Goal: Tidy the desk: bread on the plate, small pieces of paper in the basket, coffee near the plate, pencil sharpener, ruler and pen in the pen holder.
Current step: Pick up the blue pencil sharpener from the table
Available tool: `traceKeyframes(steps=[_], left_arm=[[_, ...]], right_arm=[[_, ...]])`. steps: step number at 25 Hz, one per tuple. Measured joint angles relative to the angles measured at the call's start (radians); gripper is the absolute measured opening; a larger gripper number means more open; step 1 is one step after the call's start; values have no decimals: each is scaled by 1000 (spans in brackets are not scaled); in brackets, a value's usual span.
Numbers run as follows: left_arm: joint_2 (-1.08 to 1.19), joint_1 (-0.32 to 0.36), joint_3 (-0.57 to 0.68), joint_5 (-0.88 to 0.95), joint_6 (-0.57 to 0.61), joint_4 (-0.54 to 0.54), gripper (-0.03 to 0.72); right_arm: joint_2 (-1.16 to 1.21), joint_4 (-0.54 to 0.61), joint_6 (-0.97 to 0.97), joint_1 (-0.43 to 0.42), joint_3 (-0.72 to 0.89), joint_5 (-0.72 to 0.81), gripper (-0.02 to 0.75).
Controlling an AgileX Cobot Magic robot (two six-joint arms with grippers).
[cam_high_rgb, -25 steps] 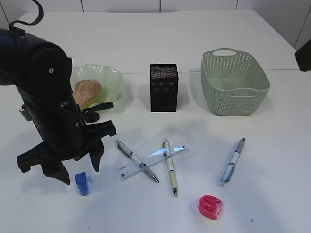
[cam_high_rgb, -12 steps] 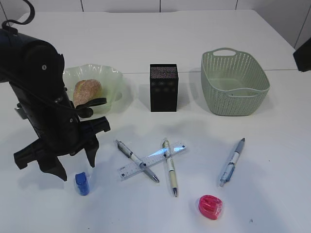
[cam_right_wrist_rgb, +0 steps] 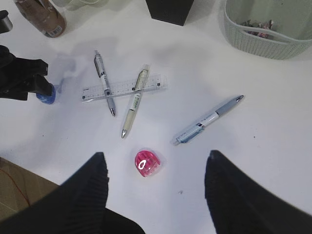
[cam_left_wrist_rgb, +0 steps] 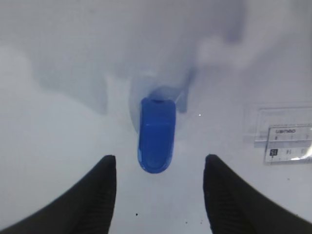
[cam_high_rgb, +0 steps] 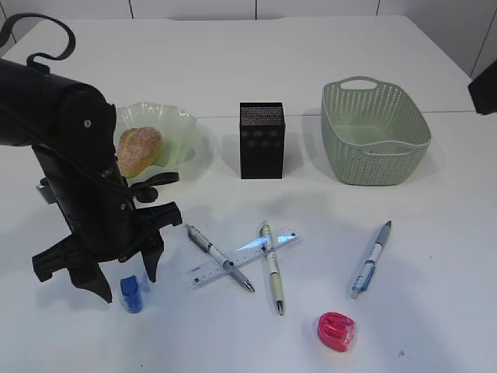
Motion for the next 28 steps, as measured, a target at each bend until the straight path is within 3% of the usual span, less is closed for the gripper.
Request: traceKeyframes(steps=[9, 28], left_arm=[[25, 0, 0, -19, 21, -7, 325], [50, 0, 0, -25, 30, 29, 316]], right_arm=[[0, 0, 0, 0, 0, 0, 493], [0, 0, -2, 0, 0, 0, 493]])
